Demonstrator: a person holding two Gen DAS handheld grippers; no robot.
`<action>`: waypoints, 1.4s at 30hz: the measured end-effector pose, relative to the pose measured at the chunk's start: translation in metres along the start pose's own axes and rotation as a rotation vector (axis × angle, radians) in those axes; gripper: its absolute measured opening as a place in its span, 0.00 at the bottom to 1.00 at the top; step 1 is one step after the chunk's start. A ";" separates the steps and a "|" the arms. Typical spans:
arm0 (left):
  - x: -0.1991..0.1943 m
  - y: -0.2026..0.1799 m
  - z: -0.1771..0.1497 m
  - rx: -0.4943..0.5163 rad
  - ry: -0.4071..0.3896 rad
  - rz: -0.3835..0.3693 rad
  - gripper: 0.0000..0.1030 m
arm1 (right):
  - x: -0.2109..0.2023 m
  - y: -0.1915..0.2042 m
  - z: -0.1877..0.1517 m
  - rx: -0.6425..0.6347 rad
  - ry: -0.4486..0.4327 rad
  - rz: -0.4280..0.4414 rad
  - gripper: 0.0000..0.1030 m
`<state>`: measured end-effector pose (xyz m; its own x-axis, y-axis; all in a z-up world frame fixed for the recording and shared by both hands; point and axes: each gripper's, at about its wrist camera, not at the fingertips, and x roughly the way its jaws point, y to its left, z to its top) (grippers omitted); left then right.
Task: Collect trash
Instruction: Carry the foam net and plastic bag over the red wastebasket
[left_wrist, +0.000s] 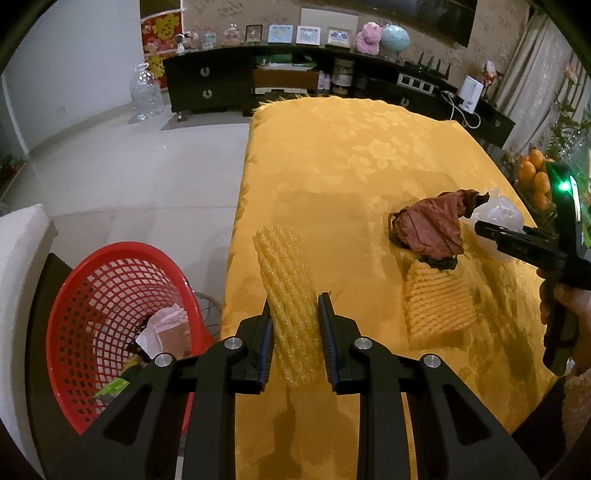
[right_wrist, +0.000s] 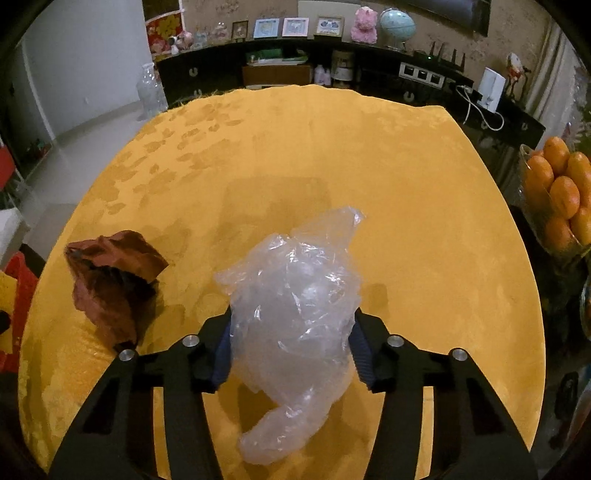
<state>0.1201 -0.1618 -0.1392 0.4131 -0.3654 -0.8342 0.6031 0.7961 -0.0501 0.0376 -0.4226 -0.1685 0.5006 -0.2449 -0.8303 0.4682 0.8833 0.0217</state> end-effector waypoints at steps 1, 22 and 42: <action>-0.002 0.000 0.000 -0.001 -0.003 0.000 0.21 | -0.005 -0.001 -0.001 0.004 -0.008 0.001 0.48; -0.076 0.013 0.001 -0.026 -0.136 0.020 0.21 | -0.122 0.020 -0.015 0.002 -0.168 0.039 0.48; -0.137 0.056 -0.006 -0.124 -0.234 0.098 0.21 | -0.180 0.095 -0.007 -0.103 -0.265 0.150 0.48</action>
<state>0.0934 -0.0639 -0.0309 0.6203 -0.3734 -0.6898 0.4700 0.8810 -0.0542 -0.0127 -0.2915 -0.0206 0.7372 -0.1926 -0.6476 0.3056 0.9499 0.0652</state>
